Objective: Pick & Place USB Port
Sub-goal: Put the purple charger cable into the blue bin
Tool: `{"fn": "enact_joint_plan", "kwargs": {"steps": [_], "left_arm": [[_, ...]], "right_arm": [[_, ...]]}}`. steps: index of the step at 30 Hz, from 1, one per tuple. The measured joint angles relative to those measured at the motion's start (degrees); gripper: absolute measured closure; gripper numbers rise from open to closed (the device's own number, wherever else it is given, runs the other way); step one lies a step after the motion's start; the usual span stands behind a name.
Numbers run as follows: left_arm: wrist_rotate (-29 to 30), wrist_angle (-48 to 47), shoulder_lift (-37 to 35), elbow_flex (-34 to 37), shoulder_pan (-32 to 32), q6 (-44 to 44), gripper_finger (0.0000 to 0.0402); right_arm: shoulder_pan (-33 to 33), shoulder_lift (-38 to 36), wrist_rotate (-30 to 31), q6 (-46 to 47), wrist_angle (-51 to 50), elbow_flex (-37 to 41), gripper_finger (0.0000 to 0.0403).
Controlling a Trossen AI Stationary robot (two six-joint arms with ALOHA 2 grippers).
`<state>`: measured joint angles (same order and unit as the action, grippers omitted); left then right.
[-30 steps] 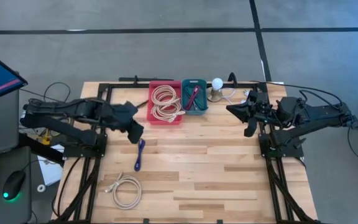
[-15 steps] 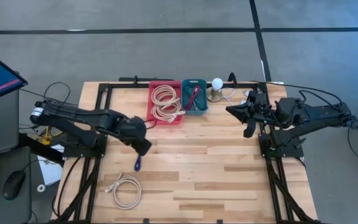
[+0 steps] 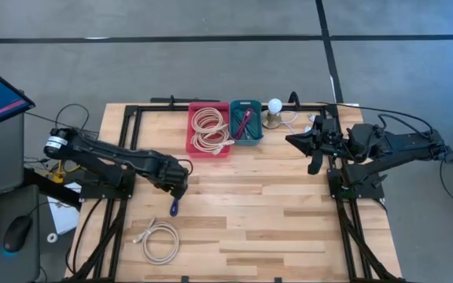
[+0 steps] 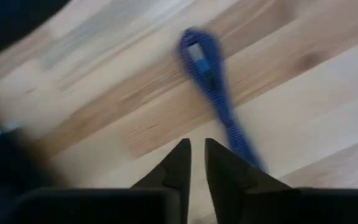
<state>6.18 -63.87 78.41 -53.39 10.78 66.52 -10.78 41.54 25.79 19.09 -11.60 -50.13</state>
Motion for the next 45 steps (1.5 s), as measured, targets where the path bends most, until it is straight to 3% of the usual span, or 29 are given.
{"fn": "enact_joint_plan", "kwargs": {"steps": [6, 14, 19, 22, 45], "left_arm": [[2.4, 14.0, 0.0, 3.3, 0.0, -0.1, 0.0299], [2.6, 15.9, 0.0, 7.4, -0.5, 1.8, 0.0210], [2.4, 24.4, 0.0, 11.1, -0.5, 1.9, 0.0182], [2.4, 29.4, 0.0, 13.8, -0.6, 2.0, 0.0179], [3.5, 36.8, -0.4, 23.1, -0.9, 9.0, 0.0224]], "right_arm": [[0.0, 0.0, 0.0, 0.0, 0.0, 0.0, 0.0403], [0.0, 0.0, 0.0, 0.0, 0.0, 0.0, 0.0403], [0.0, 0.0, 0.0, -0.1, 0.0, 0.0, 0.0403], [0.0, 0.0, 0.0, -0.1, 0.0, 0.0, 0.0403], [0.0, 0.0, 0.0, 0.0, 0.0, 0.0, 0.0403]]}}
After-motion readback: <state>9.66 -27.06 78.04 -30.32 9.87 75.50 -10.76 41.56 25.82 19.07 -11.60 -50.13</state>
